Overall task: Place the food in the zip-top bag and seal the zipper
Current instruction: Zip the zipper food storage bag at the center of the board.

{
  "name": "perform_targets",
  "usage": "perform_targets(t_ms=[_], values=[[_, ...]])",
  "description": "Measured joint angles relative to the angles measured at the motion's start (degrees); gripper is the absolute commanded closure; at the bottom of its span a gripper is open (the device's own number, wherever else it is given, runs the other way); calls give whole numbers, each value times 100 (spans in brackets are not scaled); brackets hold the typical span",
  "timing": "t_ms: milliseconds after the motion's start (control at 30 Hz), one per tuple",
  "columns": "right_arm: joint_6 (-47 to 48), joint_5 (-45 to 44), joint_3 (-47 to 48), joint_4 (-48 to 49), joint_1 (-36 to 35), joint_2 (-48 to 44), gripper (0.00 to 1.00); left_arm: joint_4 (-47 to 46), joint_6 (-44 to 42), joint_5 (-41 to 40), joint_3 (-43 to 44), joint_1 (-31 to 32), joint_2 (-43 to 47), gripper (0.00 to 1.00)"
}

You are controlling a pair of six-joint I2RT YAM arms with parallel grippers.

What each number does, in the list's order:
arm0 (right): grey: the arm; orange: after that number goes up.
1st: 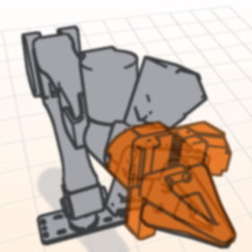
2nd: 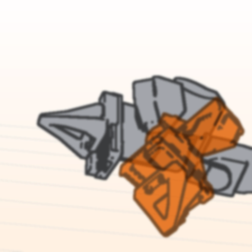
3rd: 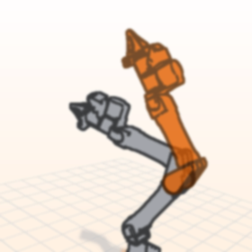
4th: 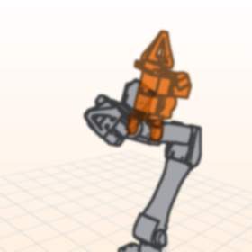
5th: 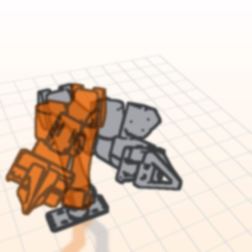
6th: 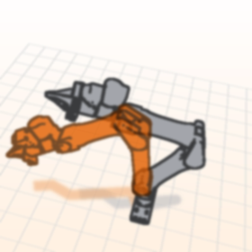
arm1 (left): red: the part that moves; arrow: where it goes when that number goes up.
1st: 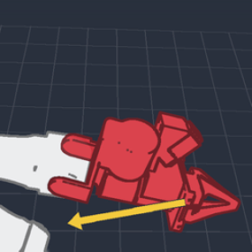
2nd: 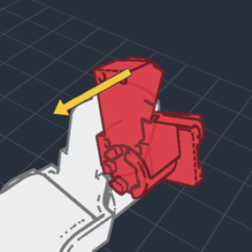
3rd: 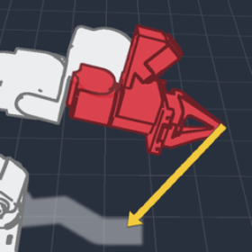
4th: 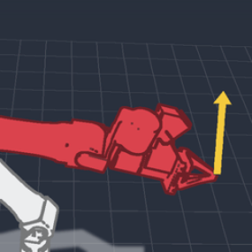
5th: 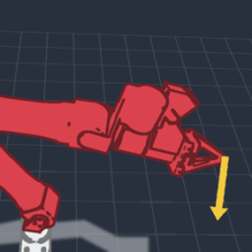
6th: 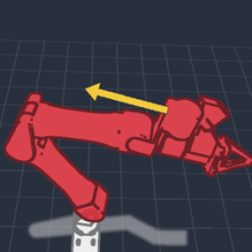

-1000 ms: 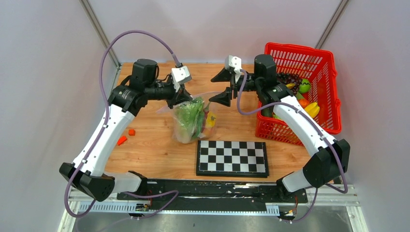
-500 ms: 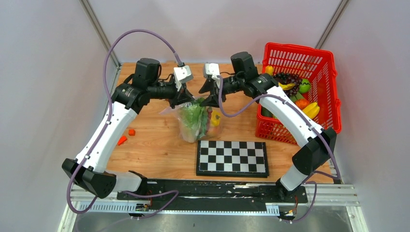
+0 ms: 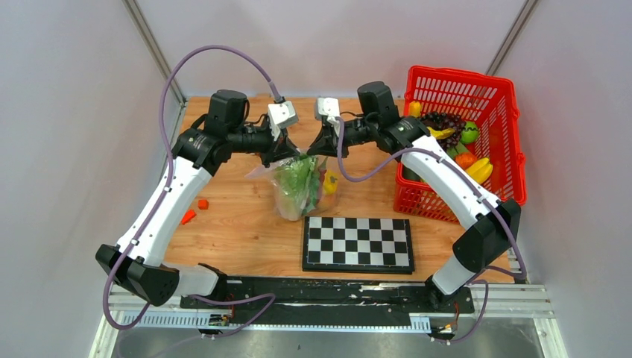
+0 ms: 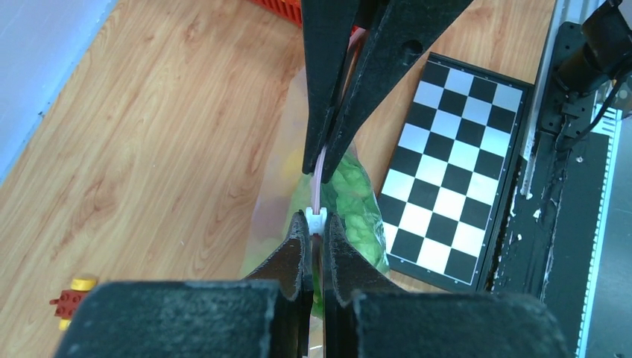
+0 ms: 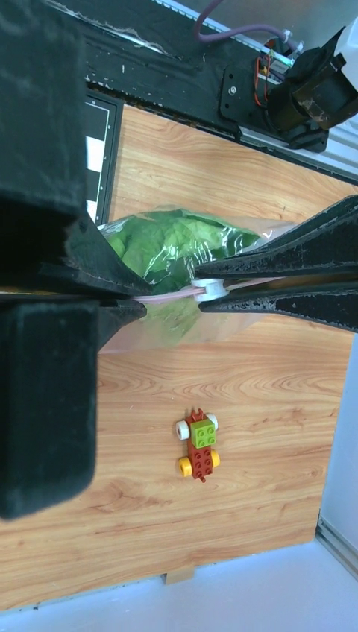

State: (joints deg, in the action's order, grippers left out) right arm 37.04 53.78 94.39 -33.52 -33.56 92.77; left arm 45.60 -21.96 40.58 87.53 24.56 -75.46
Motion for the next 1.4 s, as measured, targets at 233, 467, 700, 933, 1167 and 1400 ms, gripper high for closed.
perform_targets(t_ms=[233,467,700,933,1167,1400], values=[[-490,-466,-745,1080,-2,-352,100,-2,-35,-199,0,9,0,100],[-1261,-782,-1263,2059,212,-566,100,-83,-118,-542,-61,15,98,100],[-1519,-1023,-1281,2253,238,-566,100,-68,-173,-859,-138,15,284,100],[-1414,-1346,-1281,2236,264,-568,100,-247,-83,-852,-306,4,326,100],[-905,-538,-848,1305,387,-538,51,-269,37,-647,-350,4,339,100],[-496,-260,-269,817,160,-354,43,-474,256,-168,-426,4,345,100]])
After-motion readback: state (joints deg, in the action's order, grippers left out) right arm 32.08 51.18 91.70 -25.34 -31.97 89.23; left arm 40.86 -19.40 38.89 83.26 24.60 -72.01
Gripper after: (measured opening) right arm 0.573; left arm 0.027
